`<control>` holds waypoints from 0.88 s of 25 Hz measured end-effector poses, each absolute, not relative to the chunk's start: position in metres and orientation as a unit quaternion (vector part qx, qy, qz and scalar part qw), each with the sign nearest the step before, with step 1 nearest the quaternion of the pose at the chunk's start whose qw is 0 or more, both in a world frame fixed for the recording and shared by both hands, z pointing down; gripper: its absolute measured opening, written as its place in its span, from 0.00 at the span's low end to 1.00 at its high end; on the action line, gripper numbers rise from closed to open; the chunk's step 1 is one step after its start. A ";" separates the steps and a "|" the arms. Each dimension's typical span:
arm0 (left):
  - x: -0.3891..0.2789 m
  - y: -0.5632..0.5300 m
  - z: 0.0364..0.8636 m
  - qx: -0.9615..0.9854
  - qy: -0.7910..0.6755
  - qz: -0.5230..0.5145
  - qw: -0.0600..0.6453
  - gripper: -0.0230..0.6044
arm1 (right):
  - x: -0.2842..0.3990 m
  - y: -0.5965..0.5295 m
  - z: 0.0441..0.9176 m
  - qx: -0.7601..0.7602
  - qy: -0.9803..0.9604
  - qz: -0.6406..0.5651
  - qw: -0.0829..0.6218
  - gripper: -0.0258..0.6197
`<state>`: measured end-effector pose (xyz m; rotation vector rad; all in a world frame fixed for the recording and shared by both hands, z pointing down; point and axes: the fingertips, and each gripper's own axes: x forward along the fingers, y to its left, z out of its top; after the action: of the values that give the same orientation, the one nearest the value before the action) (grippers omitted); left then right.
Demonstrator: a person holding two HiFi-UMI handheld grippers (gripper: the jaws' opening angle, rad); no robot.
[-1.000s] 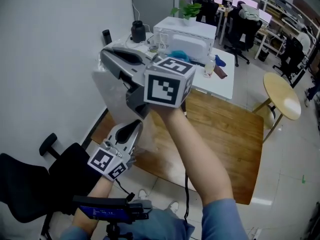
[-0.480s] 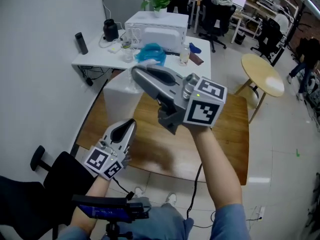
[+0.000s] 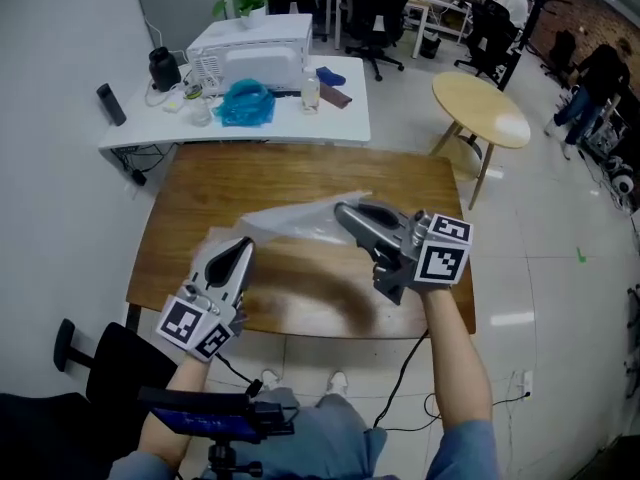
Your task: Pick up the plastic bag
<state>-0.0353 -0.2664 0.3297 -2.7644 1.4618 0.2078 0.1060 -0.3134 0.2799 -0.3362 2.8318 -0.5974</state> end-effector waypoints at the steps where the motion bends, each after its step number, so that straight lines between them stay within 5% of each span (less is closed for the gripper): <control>1: -0.031 -0.267 0.330 -0.883 0.464 0.064 0.005 0.07 | 0.119 -0.311 0.293 -0.121 0.963 -0.214 0.107 0.04; 22: 0.053 -0.286 0.372 -0.914 0.403 0.022 -0.032 0.07 | 0.260 -0.296 0.509 -0.328 0.877 -0.336 -0.108 0.09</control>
<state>0.0527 -0.2862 0.3720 -2.9322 1.2919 0.0701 0.2600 -0.2956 0.5094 -1.1064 2.9608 -1.1340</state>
